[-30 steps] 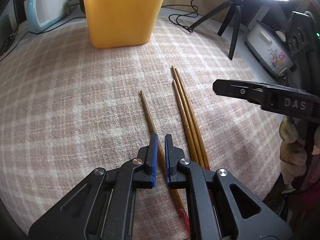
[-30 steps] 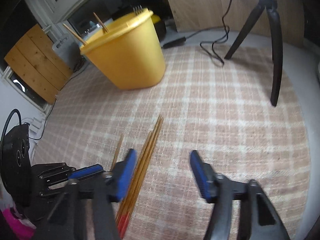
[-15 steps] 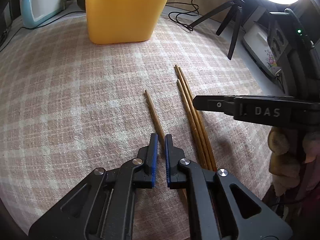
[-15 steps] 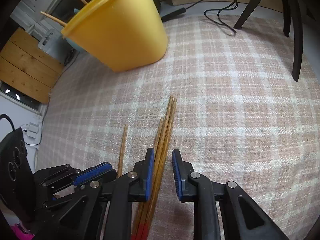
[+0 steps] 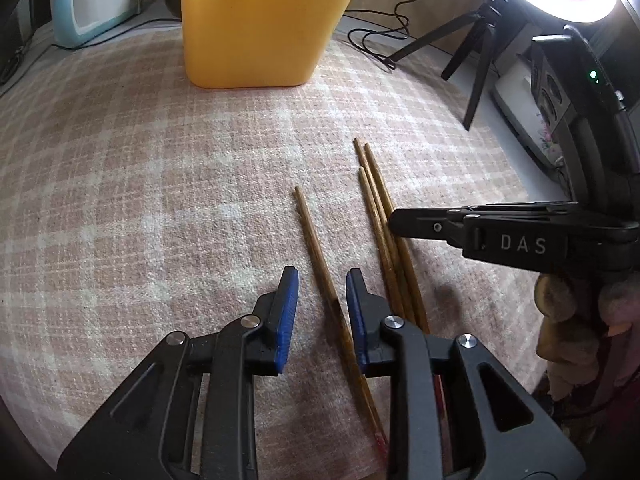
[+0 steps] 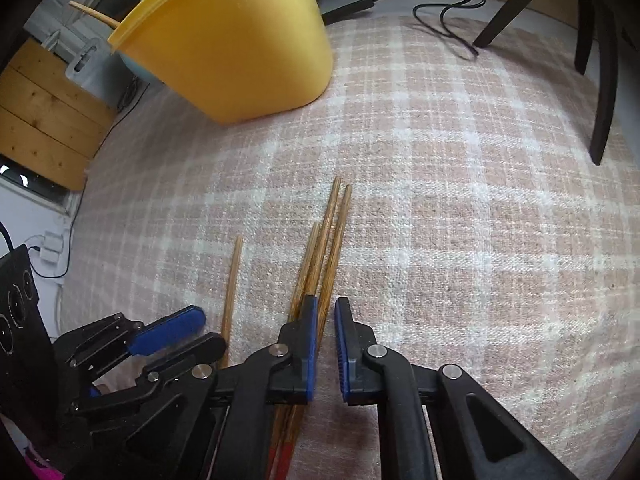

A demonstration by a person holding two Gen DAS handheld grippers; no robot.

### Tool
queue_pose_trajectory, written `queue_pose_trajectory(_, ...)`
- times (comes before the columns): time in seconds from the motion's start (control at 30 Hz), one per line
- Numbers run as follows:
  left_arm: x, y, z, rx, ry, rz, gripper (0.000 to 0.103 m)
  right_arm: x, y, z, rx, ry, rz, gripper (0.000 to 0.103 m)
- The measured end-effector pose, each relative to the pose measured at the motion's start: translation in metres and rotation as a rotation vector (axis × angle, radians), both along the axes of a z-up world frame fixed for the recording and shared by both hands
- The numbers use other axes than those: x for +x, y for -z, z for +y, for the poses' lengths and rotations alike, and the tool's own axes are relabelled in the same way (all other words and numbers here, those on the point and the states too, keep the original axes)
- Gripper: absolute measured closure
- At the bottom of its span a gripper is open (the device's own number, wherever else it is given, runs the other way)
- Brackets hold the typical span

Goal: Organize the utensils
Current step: 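Close the left tool on a chopstick while the right tool grasps another chopstick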

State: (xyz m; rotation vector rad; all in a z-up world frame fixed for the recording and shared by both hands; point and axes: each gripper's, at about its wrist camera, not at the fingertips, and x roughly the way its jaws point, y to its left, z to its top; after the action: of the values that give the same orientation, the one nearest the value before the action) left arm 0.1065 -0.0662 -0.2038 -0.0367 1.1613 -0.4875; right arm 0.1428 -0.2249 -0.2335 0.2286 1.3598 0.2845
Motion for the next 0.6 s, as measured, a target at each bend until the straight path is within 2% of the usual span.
queue_pose_trajectory(0.13, 0.002, 0.004, -0.003, 0.005, -0.026, 0.004, 0.080, 0.006, 0.000, 0.016, -0.054, -0.045, -0.005, 0.097)
queue_pose_trajectory(0.3, 0.002, 0.005, -0.011, 0.054, -0.008, -0.030, 0.080, 0.008, -0.001, 0.024, -0.092, -0.104, 0.009, 0.097)
queue_pose_trajectory(0.33, 0.002, 0.006, -0.011, 0.062, -0.005, -0.036, 0.083, 0.009, -0.001, 0.026, -0.104, -0.107, 0.012, 0.098)
queue_pose_trajectory(0.37, 0.002, 0.006, -0.011, 0.072, -0.004, -0.042, 0.089, 0.009, -0.001, 0.026, -0.102, -0.111, 0.014, 0.098)
queue_pose_trajectory(0.6, 0.009, 0.007, -0.012, 0.089, -0.017, -0.022, 0.089, 0.022, 0.002, 0.010, -0.043, -0.095, 0.048, 0.093)
